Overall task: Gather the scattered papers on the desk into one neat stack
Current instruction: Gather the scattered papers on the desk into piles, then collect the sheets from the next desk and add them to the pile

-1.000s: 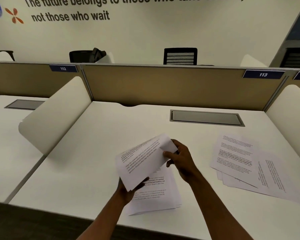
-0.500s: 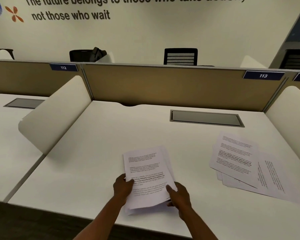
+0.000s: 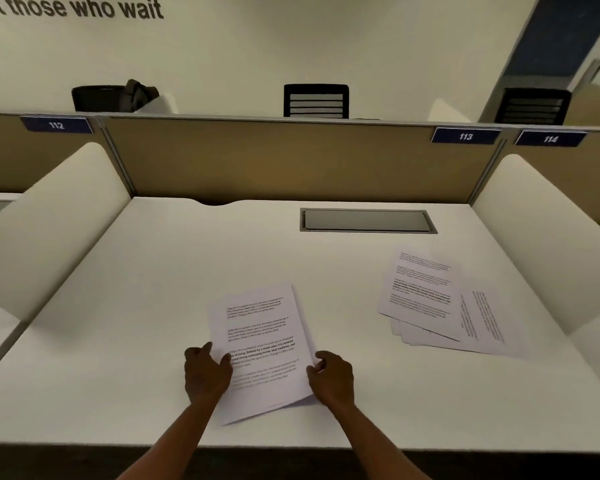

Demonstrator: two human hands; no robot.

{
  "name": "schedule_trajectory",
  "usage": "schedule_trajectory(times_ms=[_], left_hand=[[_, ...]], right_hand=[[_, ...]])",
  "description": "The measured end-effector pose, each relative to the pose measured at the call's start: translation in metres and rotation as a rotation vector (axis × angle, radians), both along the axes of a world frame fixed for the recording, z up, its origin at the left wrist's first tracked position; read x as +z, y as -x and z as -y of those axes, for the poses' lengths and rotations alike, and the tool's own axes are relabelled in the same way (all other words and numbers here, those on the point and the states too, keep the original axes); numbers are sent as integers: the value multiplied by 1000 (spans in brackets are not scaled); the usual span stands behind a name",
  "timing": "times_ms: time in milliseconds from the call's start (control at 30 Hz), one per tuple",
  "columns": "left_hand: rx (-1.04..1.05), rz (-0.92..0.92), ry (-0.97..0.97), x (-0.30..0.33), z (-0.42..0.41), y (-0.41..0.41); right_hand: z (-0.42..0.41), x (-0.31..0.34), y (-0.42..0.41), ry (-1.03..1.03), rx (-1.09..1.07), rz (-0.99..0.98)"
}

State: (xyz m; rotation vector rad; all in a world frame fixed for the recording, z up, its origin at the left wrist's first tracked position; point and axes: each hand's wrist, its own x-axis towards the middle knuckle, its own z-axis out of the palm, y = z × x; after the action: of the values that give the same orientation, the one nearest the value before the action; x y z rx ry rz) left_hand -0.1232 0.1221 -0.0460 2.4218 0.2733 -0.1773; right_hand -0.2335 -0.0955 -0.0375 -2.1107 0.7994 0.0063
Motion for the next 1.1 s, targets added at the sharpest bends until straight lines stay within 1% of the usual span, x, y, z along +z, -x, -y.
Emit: schedule_trajectory(times_ms=[100, 167, 267, 400, 467, 567, 700, 867, 967, 1100], left_hand=[[-53, 131, -50, -3, 9, 2], [-145, 187, -41, -4, 22, 1], [-290, 241, -17, -1, 60, -3], [-536, 324, 32, 13, 132, -6], [-673, 303, 29, 18, 167, -5], [-831, 284, 18, 19, 214, -2], [-1033, 285, -45, 17, 264, 1], [-1200, 225, -168, 11, 311, -3], [-1271, 153, -249, 3, 335, -7], [-1347, 170, -406, -12, 359, -8]], right_hand=[[25, 3, 3, 71, -85, 32], [52, 5, 6, 117, -154, 32], [99, 6, 12, 215, -214, -24], [155, 3, 27, 403, -146, -197], [175, 1, 34, 455, -85, -285], [193, -3, 40, 494, -1, -353], [209, -8, 38, 494, 72, -403], [218, -15, 32, 377, 39, -425], [215, -20, 35, 356, -11, -368], [207, -18, 40, 364, -82, -278]])
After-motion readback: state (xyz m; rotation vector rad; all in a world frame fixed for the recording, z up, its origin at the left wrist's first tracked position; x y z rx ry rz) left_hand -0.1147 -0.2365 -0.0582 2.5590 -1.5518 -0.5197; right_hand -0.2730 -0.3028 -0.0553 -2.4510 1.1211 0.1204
